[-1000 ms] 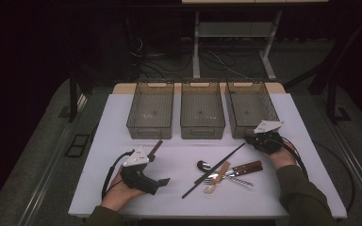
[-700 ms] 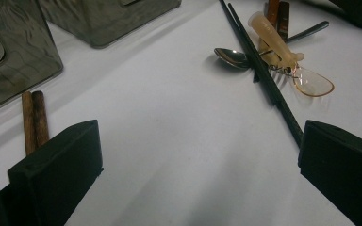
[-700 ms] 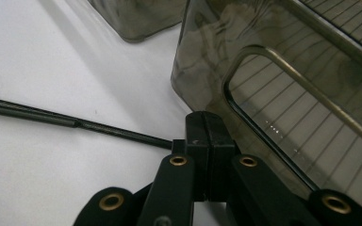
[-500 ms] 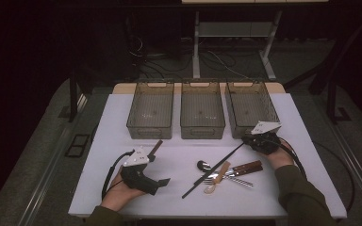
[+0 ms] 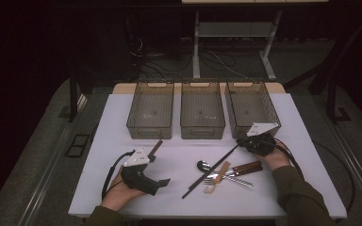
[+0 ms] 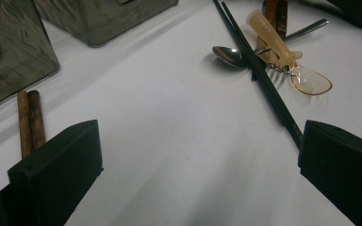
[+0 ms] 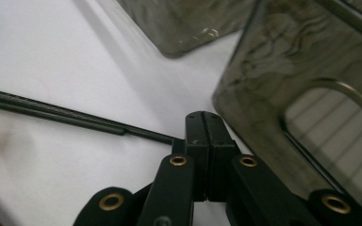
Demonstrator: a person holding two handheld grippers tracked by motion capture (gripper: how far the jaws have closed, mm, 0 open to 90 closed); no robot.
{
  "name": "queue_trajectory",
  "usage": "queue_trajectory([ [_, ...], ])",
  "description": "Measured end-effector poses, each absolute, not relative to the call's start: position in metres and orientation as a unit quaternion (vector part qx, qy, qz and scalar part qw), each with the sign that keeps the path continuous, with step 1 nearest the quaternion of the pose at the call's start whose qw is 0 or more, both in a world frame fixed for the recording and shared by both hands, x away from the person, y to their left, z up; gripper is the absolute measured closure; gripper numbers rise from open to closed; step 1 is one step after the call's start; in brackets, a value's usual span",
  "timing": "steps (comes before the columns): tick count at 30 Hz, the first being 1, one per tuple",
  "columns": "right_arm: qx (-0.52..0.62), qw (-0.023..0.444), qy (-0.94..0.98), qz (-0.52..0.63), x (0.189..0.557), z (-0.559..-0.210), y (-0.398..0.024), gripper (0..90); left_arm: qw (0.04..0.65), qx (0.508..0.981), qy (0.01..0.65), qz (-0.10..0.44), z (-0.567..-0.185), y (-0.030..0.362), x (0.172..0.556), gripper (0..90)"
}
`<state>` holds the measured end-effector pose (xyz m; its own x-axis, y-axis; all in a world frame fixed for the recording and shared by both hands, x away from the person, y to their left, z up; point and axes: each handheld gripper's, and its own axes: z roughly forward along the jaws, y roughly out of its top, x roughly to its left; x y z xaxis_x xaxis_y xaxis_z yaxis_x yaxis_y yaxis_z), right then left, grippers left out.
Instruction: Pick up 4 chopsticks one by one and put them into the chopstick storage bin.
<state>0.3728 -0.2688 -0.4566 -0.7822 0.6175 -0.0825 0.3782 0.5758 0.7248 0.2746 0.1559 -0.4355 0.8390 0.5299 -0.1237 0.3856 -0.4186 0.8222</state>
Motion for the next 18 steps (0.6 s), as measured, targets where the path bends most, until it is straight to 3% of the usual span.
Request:
queue_trajectory([
  [18,0.253,0.138,0.882,0.372,0.367,-0.455,-0.254,89.2,0.464,0.839,0.273,0.076,-0.436,0.156,0.275,0.0],
])
